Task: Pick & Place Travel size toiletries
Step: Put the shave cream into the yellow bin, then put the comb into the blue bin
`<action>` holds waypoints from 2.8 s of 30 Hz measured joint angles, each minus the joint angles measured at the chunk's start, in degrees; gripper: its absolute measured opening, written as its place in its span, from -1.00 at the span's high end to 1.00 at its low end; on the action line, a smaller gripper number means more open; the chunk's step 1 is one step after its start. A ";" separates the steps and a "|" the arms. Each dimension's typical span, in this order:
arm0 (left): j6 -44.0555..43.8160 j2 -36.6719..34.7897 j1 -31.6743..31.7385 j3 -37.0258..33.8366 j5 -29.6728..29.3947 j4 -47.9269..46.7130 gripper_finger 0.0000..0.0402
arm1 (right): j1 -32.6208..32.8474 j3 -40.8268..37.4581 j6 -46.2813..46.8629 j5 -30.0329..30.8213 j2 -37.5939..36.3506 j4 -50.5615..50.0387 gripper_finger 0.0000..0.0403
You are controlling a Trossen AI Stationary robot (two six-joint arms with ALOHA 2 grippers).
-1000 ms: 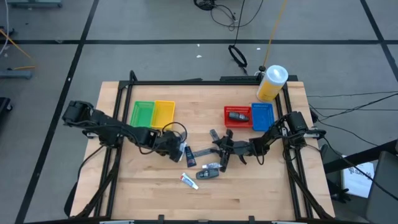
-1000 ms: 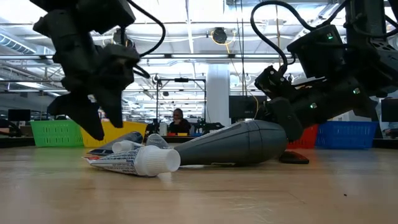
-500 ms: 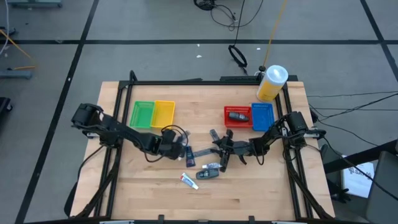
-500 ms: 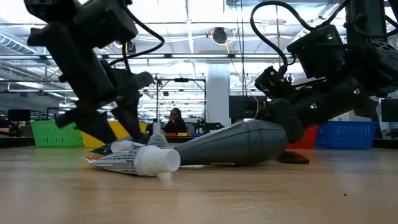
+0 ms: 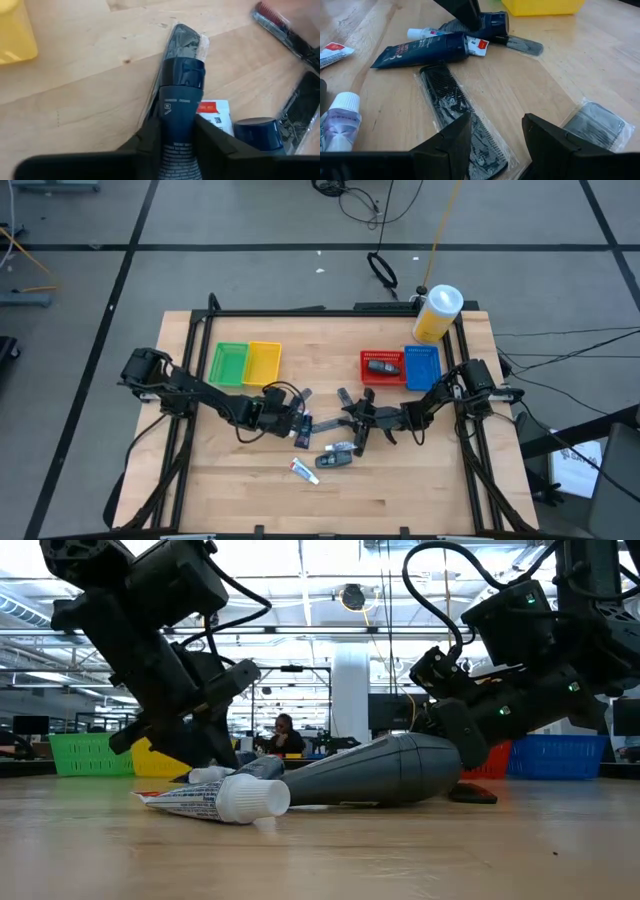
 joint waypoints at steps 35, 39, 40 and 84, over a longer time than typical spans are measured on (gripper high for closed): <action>20.76 -12.58 18.65 15.18 -6.87 -45.12 0.79 | 0.00 0.00 0.39 -0.01 0.00 -0.73 0.16; 21.41 -12.44 22.12 11.61 -7.37 -40.69 0.78 | 0.00 0.00 0.39 -0.01 -0.02 -0.83 0.16; 22.07 -12.44 22.92 10.65 -7.51 -38.73 0.77 | 0.00 -0.01 0.39 -0.01 -0.02 -0.84 0.16; 35.26 -13.18 33.51 -1.00 8.37 -15.39 0.16 | 0.00 0.00 0.39 -0.01 -0.02 -0.87 0.16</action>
